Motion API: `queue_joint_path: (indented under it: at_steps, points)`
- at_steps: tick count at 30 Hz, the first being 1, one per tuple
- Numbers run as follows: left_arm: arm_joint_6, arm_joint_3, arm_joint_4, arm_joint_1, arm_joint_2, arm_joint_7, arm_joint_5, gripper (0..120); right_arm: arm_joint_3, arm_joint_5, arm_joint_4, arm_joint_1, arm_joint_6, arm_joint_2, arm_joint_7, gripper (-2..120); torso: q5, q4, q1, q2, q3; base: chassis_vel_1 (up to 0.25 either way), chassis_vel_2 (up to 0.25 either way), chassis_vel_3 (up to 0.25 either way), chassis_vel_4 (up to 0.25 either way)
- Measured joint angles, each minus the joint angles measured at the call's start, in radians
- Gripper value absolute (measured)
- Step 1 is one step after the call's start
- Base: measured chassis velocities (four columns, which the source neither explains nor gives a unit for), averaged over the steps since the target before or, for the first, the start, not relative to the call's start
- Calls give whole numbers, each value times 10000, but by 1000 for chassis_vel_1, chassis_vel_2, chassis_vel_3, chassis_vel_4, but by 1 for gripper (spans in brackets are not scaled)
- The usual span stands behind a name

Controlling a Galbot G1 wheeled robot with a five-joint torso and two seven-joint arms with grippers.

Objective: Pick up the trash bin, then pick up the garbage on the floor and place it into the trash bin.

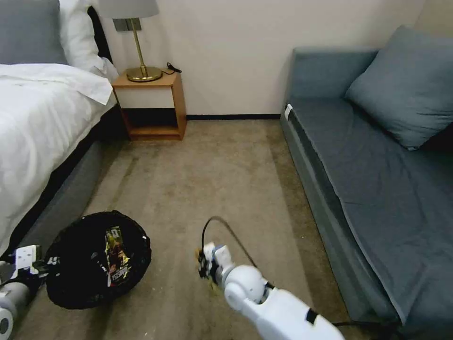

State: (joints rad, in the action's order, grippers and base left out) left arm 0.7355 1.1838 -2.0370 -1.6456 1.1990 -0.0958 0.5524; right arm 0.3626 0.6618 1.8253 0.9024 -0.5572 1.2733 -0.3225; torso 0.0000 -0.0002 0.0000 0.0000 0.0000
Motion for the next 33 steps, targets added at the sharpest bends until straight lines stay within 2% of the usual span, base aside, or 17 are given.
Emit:
queue_joint_path:
  at_steps: [4, 7, 9, 10, 11, 14, 15, 17, 21, 24, 25, 27, 29, 32, 33]
  points:
    - [0, -90, -9, 43, 34, 11, -43, 3, 274, 58, 674, -450, 685, 192, 100, 1, 0, 0, -1, -1, 0, 0, 0, 0, 0]
    - [0, -118, -34, 49, 46, 13, -93, 3, 585, 2, 823, -809, 955, 615, 247, 1, 0, 2, 0, 0, 0, 0, 0, 0, 0]
    - [0, -124, -38, 41, 31, 15, -119, 3, 1052, -112, 694, -1215, 1193, 1204, 471, 1, -1, 2, -1, 0, 0, 0, 0, 0, 0]
    - [0, -125, -39, 39, 18, 15, -124, 3, 1381, -145, 459, -1461, 1331, 1626, 540, 1, 0, 4, 0, 0, 0, 0, 0, 0, 0]
    - [0, -125, -39, 39, 18, 15, -124, 3, 1381, -145, 459, -1461, 1331, 1626, 540, 1, 0, 4, 0, 0, 0, 0, 0, 0, 0]
    - [-1, -125, -39, 39, 4, 17, -130, 3, 1954, -171, -248, -1882, 1588, 2561, 541, 1, -2, 5, -1, 0, 0, 0, 0, 0, 0]
    - [-1, -125, -39, 39, 4, 17, -130, 3, 1954, -171, -248, -1882, 1588, 2561, 541, 1, -2, 5, -1, 0, 0, 0, 0, 0, 0]
    - [0, -127, -44, 39, 4, 17, -129, 3, 2272, -239, -990, -2186, 1852, 3147, 381, 1, -3, 5, 0, 0, 0, 0, 0, 0, 0]
    - [0, -130, -84, 39, 22, 17, -129, 3, 2579, -285, -1942, -2545, 1998, 3393, -14, 1, -4, 4, 0, -1, 1, 0, 0, 0, 0]
    - [0, -131, -85, 12, 17, 17, -129, 3, 2658, -295, -2309, -2608, 2000, 3402, -210, 12, -3, 2, 0, 0, 1, 0, 0, 0, 0]
    - [0, -131, -85, 12, 17, 17, -129, 3, 2658, -295, -2309, -2608, 2000, 3402, -210, 12, -3, 2, 0, 0, 1, 0, 0, 0, 0]
    - [0, -130, -85, 15, 10, 17, -129, 3, 2677, -319, -2529, -2609, 1999, 3393, -261, 24, -3, 3, -1, 0, 1, 0, 0, 0, 0]
    - [0, -130, -85, 23, 8, 17, -128, 3, 2680, -321, -2578, -2608, 1996, 3389, -267, 27, -3, 2, -1, -1, 0, 0, 0, 0, 0]
    - [0, -157, -91, 43, -5, 16, -125, 3, 2714, -331, -2648, -2606, 1948, 3374, -272, 42, -2, 2, -1, 0, 0, 0, 0, 0, 0]
    - [0, -157, -91, 43, -5, 16, -125, 3, 2714, -331, -2648, -2606, 1948, 3374, -272, 42, -2, 2, -1, 0, 0, 0, 0, 0, 0]
